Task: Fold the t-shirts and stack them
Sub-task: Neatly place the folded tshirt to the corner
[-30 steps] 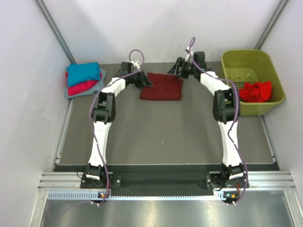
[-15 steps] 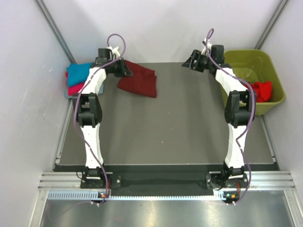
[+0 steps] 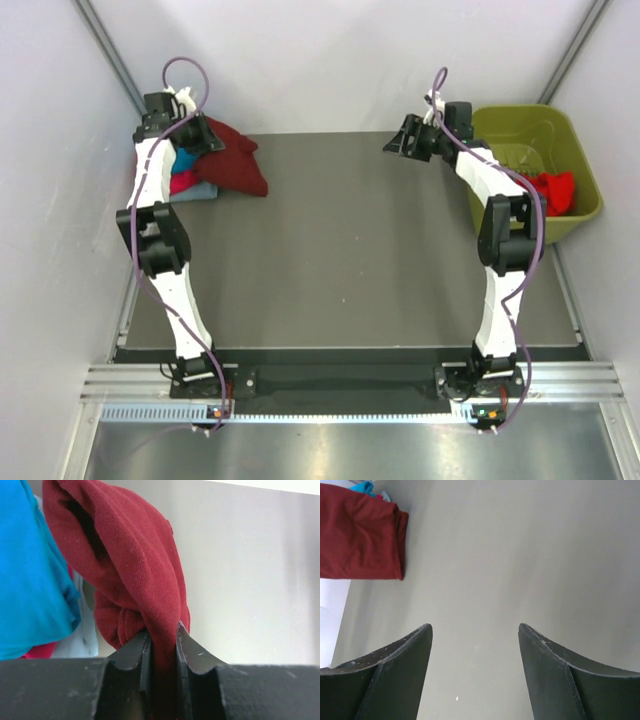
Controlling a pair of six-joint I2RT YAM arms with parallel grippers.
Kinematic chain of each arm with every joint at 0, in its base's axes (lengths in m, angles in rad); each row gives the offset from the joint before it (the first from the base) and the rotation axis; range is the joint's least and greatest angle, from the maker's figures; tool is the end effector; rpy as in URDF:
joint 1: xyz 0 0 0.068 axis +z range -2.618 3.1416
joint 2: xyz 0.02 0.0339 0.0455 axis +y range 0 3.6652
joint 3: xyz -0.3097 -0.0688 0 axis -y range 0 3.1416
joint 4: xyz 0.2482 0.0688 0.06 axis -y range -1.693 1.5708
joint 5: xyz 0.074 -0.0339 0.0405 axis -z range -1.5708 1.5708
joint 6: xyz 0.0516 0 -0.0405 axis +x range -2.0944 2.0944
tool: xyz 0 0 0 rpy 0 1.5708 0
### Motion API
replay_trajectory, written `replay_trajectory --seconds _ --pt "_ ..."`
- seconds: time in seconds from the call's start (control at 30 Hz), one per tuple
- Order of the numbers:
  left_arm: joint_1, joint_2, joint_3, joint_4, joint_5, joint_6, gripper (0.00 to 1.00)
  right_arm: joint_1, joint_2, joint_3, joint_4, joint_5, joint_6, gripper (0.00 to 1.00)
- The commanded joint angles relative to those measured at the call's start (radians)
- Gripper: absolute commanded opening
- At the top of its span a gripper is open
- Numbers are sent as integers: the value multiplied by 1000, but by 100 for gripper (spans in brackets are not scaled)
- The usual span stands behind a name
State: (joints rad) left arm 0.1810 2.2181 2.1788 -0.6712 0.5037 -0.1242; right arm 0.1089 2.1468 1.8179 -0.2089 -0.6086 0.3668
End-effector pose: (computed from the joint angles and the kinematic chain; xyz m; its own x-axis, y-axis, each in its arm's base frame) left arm 0.5430 0.0741 0.3330 -0.6617 -0.2314 -0.7132 0.1212 0.9057 -0.4063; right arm 0.5365 0.0883 0.2903 -0.6824 0.2214 -0.6967 -0.3563 0.7315 0.5814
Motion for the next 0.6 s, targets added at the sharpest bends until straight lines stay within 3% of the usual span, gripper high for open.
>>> replay_trajectory --seconds 0.0,0.57 --pt "-9 -115 68 12 16 26 0 9 -84 -9 32 0 -25 70" --pt "116 -143 214 70 -34 -3 0 25 -111 -45 42 7 -34 70"
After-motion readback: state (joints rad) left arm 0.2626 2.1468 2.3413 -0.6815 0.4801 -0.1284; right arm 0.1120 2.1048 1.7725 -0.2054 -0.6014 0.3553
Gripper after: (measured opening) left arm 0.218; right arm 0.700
